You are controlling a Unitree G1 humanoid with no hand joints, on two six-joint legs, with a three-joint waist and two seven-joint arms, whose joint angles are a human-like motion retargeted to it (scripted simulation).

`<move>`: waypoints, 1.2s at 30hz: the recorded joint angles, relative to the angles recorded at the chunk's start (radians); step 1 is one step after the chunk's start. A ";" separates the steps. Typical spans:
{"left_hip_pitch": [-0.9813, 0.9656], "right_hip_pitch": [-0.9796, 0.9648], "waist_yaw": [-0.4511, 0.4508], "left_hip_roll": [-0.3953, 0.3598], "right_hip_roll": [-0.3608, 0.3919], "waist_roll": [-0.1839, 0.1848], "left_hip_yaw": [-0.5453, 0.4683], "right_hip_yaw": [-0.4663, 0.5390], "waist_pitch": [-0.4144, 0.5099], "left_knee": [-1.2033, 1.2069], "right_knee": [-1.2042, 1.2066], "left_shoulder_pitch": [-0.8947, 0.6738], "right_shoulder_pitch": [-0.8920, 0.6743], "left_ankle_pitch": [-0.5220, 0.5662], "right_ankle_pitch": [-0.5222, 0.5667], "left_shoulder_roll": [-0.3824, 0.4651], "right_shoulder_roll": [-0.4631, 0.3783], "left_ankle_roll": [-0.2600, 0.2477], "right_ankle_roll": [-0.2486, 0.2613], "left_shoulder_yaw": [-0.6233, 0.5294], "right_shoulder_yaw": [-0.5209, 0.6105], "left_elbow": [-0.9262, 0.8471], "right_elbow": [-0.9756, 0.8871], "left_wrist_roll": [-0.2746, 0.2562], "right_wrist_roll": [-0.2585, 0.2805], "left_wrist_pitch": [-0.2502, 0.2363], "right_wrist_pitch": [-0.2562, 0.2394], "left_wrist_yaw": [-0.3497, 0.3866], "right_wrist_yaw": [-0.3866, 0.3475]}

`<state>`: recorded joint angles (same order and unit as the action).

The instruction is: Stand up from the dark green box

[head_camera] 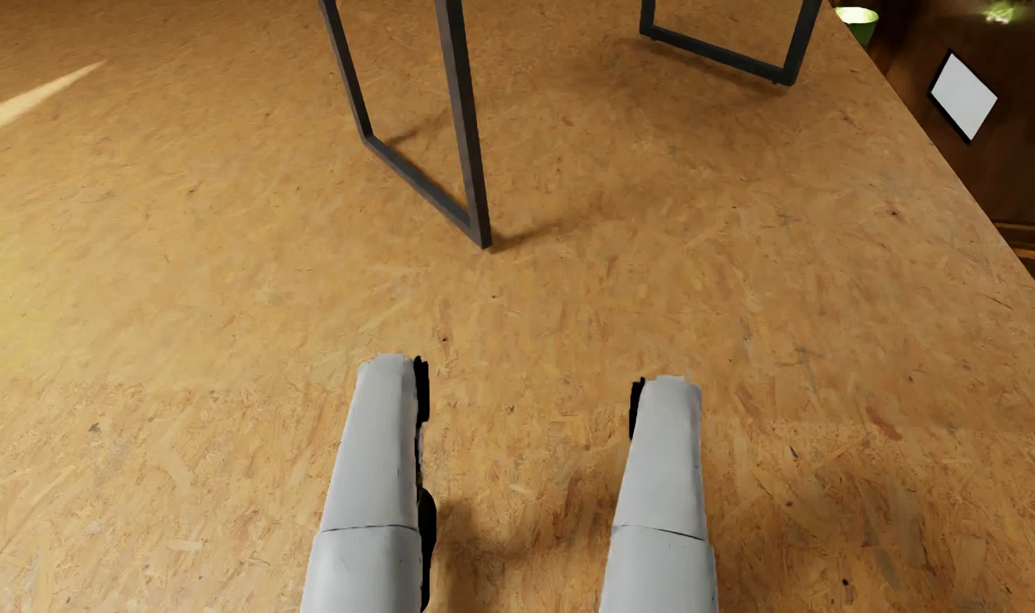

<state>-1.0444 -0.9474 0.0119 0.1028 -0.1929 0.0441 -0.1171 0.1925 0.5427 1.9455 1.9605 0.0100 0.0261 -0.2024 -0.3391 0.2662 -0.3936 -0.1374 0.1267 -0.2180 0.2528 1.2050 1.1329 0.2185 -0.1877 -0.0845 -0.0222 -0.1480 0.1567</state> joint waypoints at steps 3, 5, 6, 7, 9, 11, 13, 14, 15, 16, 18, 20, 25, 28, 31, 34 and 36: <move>0.011 0.002 0.001 -0.008 -0.003 0.000 -0.001 0.004 -0.002 -0.003 0.002 0.033 0.039 0.005 0.001 -0.013 0.002 -0.002 -0.001 0.001 -0.016 -0.061 -0.090 0.011 0.021 -0.011 -0.015 -0.039 0.010; 0.018 0.006 0.001 -0.013 -0.002 0.001 0.000 0.005 -0.003 -0.006 0.002 0.023 0.031 0.006 0.003 -0.017 -0.008 0.001 -0.003 -0.016 0.004 -0.088 -0.135 0.016 0.001 -0.018 -0.031 -0.045 0.036; 0.021 0.007 0.000 -0.015 -0.001 0.003 0.000 0.006 -0.003 -0.007 0.002 0.011 0.018 0.007 0.004 -0.020 -0.013 0.001 -0.004 -0.027 0.017 -0.091 -0.143 0.013 -0.009 -0.019 -0.037 -0.034 0.035; 0.023 0.008 -0.001 -0.016 0.002 0.005 0.001 0.005 -0.003 -0.008 0.001 -0.004 -0.002 0.008 0.005 -0.020 -0.013 0.005 -0.006 -0.035 0.033 -0.090 -0.139 0.011 -0.028 -0.022 -0.042 -0.021 0.018; 0.028 0.012 -0.003 -0.019 0.004 0.006 0.002 0.006 0.001 -0.009 0.002 -0.028 -0.033 0.009 0.006 -0.017 -0.014 0.008 -0.008 -0.050 0.048 -0.093 -0.125 0.000 -0.022 -0.019 -0.036 -0.008 -0.004; 0.033 0.014 -0.005 -0.021 0.004 0.008 0.002 0.007 0.007 -0.009 0.002 -0.047 -0.057 0.008 0.005 -0.010 -0.015 0.009 -0.007 -0.063 0.054 -0.104 -0.111 -0.004 -0.009 -0.018 -0.028 -0.005 -0.017; 0.036 0.017 -0.006 -0.020 0.003 0.010 0.003 0.008 0.017 -0.009 0.003 -0.062 -0.077 0.007 -0.001 -0.007 -0.015 0.009 -0.006 -0.075 0.062 -0.110 -0.097 -0.007 -0.014 -0.020 -0.026 0.009 -0.040; 0.036 0.014 -0.007 -0.020 0.003 0.010 0.004 0.007 0.024 -0.010 0.003 -0.070 -0.084 0.006 -0.006 -0.007 -0.017 0.008 -0.009 -0.078 0.063 -0.110 -0.093 -0.011 -0.012 -0.020 -0.026 0.009 -0.042; 0.033 0.011 -0.007 -0.017 0.006 0.011 0.004 0.008 0.033 -0.010 0.004 -0.078 -0.090 0.005 -0.012 -0.009 -0.019 0.006 -0.009 -0.080 0.067 -0.110 -0.091 -0.011 -0.009 -0.020 -0.024 0.012 -0.042; 0.027 0.005 -0.007 -0.016 0.006 0.012 0.003 0.010 0.040 -0.011 0.004 -0.085 -0.093 0.004 -0.018 -0.009 -0.020 0.004 -0.009 -0.080 0.066 -0.110 -0.091 -0.016 -0.013 -0.020 -0.026 0.016 -0.046; 0.011 -0.012 -0.009 -0.012 0.010 0.011 0.002 0.013 0.060 -0.010 0.006 -0.098 -0.100 0.002 -0.033 -0.011 -0.021 0.000 -0.012 -0.077 0.066 -0.115 -0.093 -0.025 -0.013 -0.017 -0.026 0.022 -0.044; -0.017 -0.044 -0.010 -0.004 0.016 0.010 0.001 0.019 0.084 -0.007 0.011 -0.109 -0.097 -0.004 -0.043 -0.003 -0.029 -0.008 -0.013 -0.069 0.051 -0.148 -0.124 -0.028 0.001 -0.015 -0.021 0.018 -0.040; -0.156 -0.187 -0.014 0.021 0.038 0.004 -0.019 0.045 0.110 0.020 0.032 -0.051 0.054 -0.029 -0.053 0.074 -0.136 -0.036 -0.004 0.027 -0.091 -0.447 -0.583 -0.126 0.056 -0.025 -0.043 0.081 -0.045; -0.256 -0.294 -0.018 0.049 0.057 -0.010 -0.038 0.064 0.124 0.045 0.051 0.020 0.130 -0.044 -0.034 0.147 -0.229 -0.068 0.004 0.127 -0.134 -0.838 -0.983 -0.237 0.046 -0.077 -0.066 0.322 -0.284; -0.352 -0.396 -0.017 0.063 0.065 -0.031 -0.054 0.077 0.168 0.060 0.068 -0.030 0.055 -0.059 -0.038 0.279 -0.368 -0.099 0.012 0.151 -0.081 -1.235 -1.254 -0.232 -0.013 -0.191 -0.131 0.561 -0.597; -0.445 -0.491 -0.022 0.071 0.069 -0.055 -0.070 0.081 0.234 0.059 0.068 -0.208 -0.302 -0.074 -0.052 0.515 -0.552 -0.124 0.027 0.068 0.186 -1.482 -1.382 -0.166 -0.086 -0.234 -0.201 0.425 -0.567; -0.497 -0.545 -0.025 0.083 0.076 -0.065 -0.082 0.078 0.279 0.057 0.063 -0.415 -0.703 -0.089 -0.061 0.698 -0.654 -0.132 0.038 -0.109 0.553 -1.555 -1.409 -0.201 -0.069 -0.242 -0.230 0.277 -0.479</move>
<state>-1.5417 -1.4921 -0.0135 0.1859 -0.1165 -0.0211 -0.1988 0.2704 0.8216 2.0026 2.0236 -0.4054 -0.6768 -0.2918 -0.4002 0.9643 -1.0476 -0.2698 0.1645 -0.3269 0.8057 -0.3503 -0.2763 0.0175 -0.2563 -0.3267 -0.2524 0.1290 -0.3224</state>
